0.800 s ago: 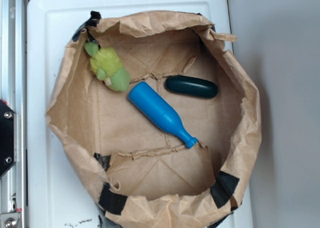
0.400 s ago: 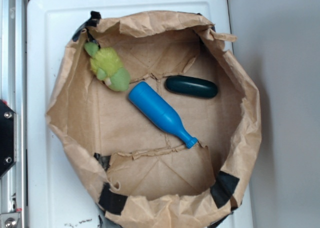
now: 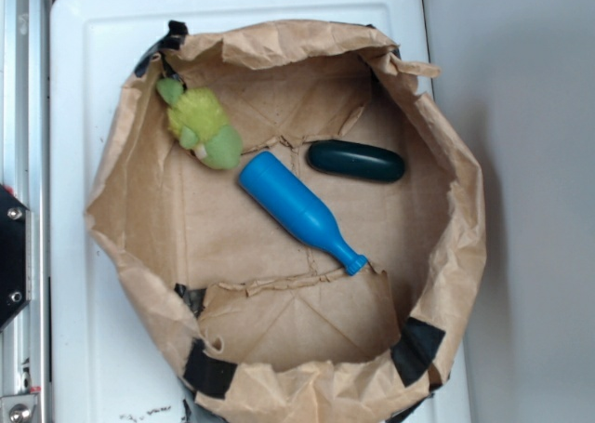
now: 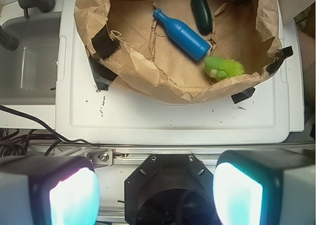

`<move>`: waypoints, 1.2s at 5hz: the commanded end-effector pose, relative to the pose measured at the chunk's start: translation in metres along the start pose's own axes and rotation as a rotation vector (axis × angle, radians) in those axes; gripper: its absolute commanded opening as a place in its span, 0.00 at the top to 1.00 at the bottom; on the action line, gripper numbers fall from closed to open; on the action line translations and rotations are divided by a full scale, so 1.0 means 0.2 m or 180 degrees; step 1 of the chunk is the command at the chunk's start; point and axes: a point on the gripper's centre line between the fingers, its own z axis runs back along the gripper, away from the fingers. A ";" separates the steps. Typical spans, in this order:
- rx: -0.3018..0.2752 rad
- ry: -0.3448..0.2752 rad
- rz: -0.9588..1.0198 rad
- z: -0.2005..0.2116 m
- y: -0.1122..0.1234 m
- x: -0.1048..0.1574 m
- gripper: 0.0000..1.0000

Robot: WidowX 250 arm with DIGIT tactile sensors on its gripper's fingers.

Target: Grab the green animal.

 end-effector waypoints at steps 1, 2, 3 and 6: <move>-0.0195 -0.0113 0.0069 -0.02 0.06 0.21 0.00; -0.0243 -0.0209 0.0105 -0.02 0.08 0.34 0.00; -0.0382 -0.0311 -0.0490 -0.08 0.10 0.48 0.00; -0.0838 -0.0197 -0.1351 -0.22 0.19 0.67 0.00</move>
